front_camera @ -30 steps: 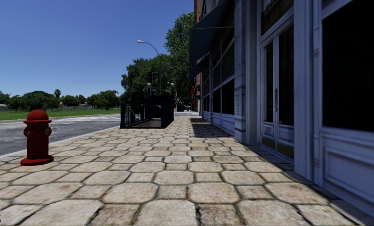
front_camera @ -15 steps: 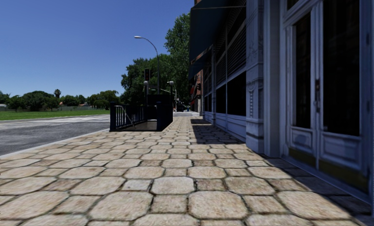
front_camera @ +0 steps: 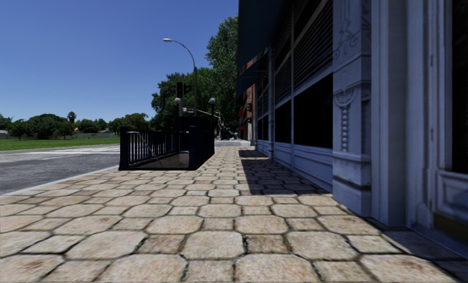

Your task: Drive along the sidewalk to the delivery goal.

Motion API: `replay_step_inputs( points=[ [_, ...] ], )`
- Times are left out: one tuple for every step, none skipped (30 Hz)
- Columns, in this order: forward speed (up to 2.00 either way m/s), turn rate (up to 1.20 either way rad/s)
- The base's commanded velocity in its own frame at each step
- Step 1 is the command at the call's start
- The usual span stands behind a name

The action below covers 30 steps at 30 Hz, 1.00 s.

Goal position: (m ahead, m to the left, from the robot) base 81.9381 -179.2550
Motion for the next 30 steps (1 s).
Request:
replay_step_inputs(
  points=[
    [2.0, 0.0],
    [2.0, 0.0],
    [2.0, 0.0],
    [2.0, 0.0],
    [2.0, 0.0],
    [2.0, 0.0],
    [2.0, 0.0],
    [2.0, 0.0],
    [2.0, 0.0],
    [2.0, 0.0],
    [2.0, 0.0],
    [2.0, 0.0],
    [2.0, 0.0],
    [2.0, 0.0],
    [2.0, 0.0],
    [2.0, 0.0],
    [2.0, 0.0],
    [2.0, 0.0],
    [2.0, 0.0],
    [2.0, 0.0],
    [2.0, 0.0],
    [2.0, 0.0],
    [2.0, 0.0],
    [2.0, 0.0],
    [2.0, 0.0],
    [2.0, 0.0],
    [2.0, 0.0],
    [2.0, 0.0],
    [2.0, 0.0],
    [2.0, 0.0]
  ],
)
